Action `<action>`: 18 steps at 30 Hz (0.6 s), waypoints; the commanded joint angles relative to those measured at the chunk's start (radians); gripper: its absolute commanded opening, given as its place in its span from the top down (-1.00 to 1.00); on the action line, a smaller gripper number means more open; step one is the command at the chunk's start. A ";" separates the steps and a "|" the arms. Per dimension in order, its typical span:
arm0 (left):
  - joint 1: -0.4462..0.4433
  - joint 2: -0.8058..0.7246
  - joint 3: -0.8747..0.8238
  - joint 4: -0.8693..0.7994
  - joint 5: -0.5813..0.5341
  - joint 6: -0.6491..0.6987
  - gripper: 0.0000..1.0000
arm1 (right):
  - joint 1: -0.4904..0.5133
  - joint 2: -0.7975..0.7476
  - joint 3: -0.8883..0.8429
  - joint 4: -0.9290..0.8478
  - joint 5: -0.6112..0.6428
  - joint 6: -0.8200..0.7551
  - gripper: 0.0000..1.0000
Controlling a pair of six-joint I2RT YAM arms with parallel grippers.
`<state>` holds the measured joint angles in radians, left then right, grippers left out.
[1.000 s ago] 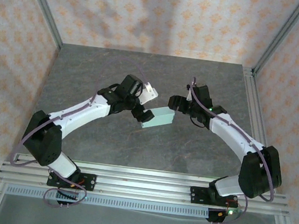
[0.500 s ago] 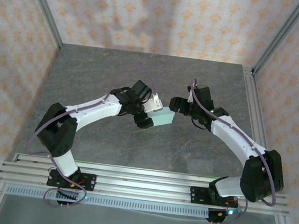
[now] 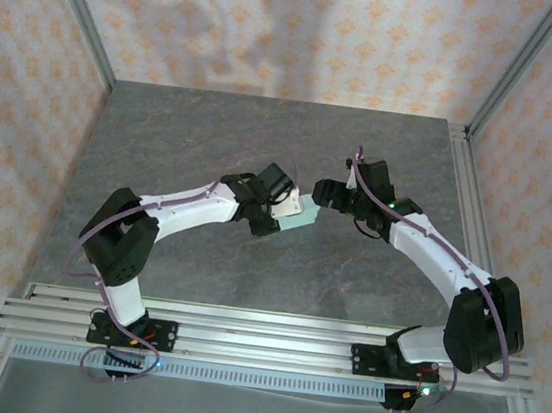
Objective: Fold the paper box
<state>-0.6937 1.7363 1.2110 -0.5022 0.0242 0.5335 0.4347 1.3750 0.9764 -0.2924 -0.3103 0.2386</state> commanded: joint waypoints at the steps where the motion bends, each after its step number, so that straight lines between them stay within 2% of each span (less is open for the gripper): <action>1: -0.010 -0.054 -0.051 0.071 -0.174 0.025 -0.13 | -0.004 -0.033 -0.020 -0.019 0.036 -0.002 -0.65; 5: -0.045 -0.087 -0.111 0.207 -0.373 0.063 -0.11 | -0.004 -0.030 -0.039 -0.001 0.046 0.004 -0.64; 8: -0.064 -0.076 -0.124 0.238 -0.453 0.092 -0.15 | -0.005 -0.015 -0.047 0.025 0.035 0.019 -0.64; 15: -0.074 -0.060 -0.132 0.196 -0.390 0.057 -0.59 | -0.007 -0.025 -0.069 0.037 0.043 0.026 -0.64; 18: -0.077 -0.101 -0.147 0.164 -0.257 0.013 -0.67 | -0.006 -0.043 -0.075 0.020 0.057 0.020 -0.64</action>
<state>-0.7624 1.6836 1.0824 -0.3187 -0.3218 0.5884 0.4347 1.3636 0.9131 -0.2768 -0.2909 0.2535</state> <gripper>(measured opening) 0.831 0.821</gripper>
